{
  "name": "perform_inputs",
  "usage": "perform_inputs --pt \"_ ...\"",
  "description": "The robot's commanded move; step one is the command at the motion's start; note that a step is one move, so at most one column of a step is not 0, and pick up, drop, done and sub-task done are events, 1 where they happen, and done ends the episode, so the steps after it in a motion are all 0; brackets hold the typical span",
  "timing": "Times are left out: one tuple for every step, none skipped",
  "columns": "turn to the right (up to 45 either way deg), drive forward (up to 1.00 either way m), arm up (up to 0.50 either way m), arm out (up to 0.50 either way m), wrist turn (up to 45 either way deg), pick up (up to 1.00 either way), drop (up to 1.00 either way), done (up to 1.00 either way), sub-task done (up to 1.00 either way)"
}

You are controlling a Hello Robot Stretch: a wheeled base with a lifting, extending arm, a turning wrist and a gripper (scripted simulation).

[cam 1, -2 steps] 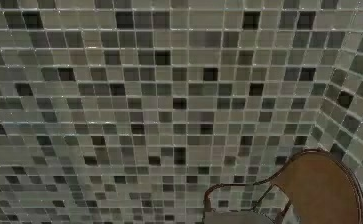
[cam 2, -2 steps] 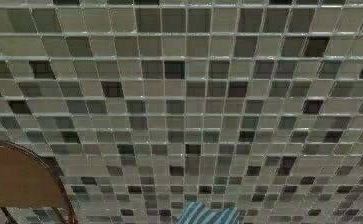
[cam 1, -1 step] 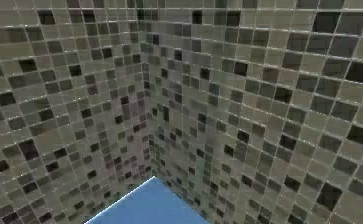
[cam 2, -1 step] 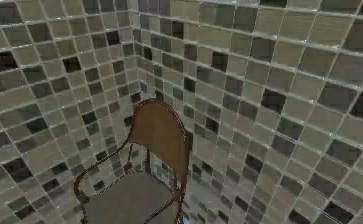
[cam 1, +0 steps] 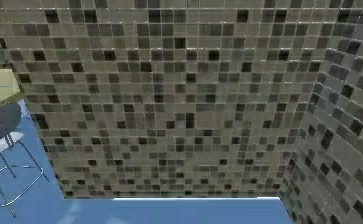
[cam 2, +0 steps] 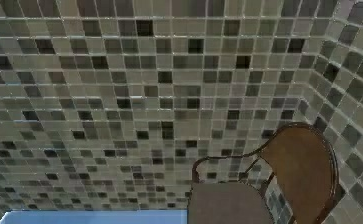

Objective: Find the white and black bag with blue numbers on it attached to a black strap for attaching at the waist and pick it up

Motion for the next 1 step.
perform_inputs --pt "-45.0 0.00 0.00 0.00 0.0 0.00 0.00 0.00 0.00"
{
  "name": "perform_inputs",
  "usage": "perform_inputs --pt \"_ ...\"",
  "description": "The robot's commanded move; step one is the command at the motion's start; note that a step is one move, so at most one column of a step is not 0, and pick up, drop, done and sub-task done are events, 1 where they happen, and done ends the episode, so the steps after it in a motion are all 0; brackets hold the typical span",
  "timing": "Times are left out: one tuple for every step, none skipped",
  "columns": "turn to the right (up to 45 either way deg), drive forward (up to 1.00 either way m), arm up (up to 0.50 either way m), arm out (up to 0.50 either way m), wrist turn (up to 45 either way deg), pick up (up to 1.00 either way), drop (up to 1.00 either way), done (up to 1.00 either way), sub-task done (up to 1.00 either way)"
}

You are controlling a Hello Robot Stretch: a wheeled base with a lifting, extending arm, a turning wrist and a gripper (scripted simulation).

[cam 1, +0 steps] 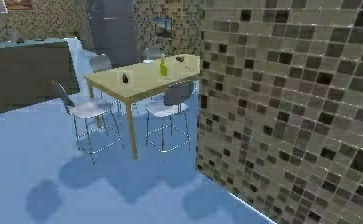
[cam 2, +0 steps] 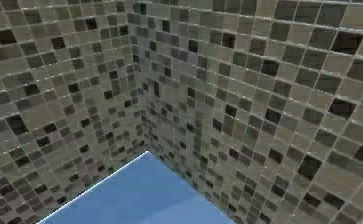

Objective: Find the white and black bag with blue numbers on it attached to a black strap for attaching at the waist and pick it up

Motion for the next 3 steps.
perform_inputs --pt "-45.0 0.00 0.00 0.00 0.0 0.00 0.00 0.00 0.00" --pt "0.0 1.00 0.00 0.00 0.0 0.00 0.00 0.00 0.00" --pt "0.0 0.65 0.00 0.00 0.0 0.00 0.00 0.00 0.00"
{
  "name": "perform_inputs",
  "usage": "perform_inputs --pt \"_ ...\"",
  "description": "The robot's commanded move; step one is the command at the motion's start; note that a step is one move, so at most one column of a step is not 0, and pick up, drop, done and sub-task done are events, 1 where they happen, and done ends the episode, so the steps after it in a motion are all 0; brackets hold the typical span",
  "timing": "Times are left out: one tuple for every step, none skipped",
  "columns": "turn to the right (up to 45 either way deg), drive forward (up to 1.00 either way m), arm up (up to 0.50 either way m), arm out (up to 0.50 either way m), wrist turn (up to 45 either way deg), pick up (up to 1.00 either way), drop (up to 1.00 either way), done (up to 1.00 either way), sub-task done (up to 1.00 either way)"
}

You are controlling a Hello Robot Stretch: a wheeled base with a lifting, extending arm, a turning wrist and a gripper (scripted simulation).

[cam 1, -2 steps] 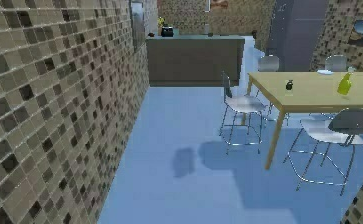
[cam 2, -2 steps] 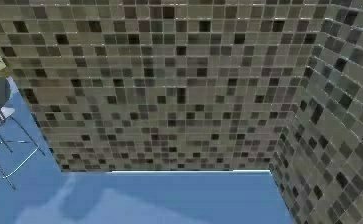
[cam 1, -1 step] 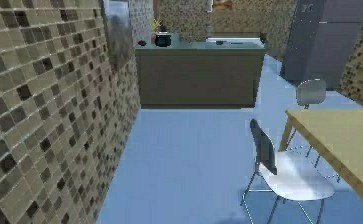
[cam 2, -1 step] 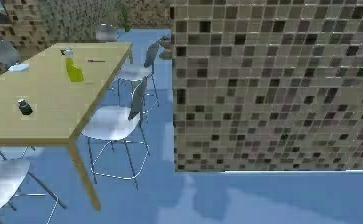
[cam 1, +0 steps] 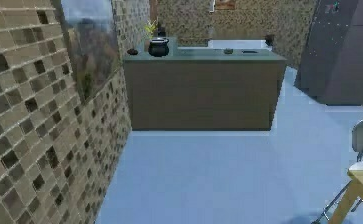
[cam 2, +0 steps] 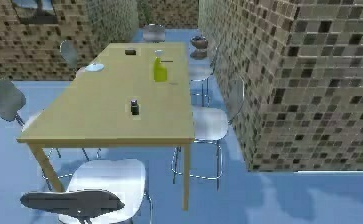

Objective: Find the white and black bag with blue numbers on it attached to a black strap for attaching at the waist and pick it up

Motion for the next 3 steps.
perform_inputs --pt "0.0 0.75 0.00 0.00 0.0 0.00 0.00 0.00 0.00" --pt "36.0 0.00 0.00 0.00 0.0 0.00 0.00 0.00 0.00" --pt "0.0 1.00 0.00 0.00 0.0 0.00 0.00 0.00 0.00"
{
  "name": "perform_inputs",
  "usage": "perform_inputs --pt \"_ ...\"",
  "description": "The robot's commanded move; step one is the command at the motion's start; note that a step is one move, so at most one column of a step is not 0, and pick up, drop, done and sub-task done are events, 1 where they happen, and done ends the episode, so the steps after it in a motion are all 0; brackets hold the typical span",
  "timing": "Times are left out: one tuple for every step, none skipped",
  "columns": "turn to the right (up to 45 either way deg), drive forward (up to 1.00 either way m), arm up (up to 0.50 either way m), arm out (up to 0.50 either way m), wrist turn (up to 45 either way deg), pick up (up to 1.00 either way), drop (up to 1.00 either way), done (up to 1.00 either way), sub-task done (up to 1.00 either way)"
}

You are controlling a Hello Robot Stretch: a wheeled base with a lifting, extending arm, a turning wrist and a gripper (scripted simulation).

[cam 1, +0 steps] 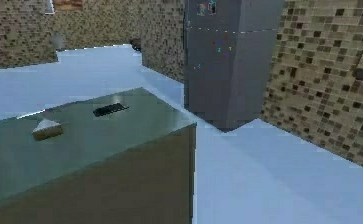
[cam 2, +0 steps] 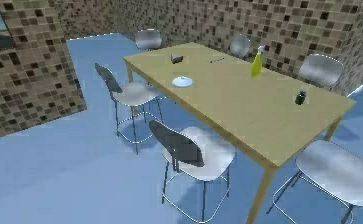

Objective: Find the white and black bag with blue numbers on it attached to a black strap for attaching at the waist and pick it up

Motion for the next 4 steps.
perform_inputs --pt "18.0 0.00 0.00 0.00 0.0 0.00 0.00 0.00 0.00" --pt "0.0 0.15 0.00 0.00 0.0 0.00 0.00 0.00 0.00" --pt "33.0 0.00 0.00 0.00 0.0 0.00 0.00 0.00 0.00" --pt "0.0 0.60 0.00 0.00 0.0 0.00 0.00 0.00 0.00"
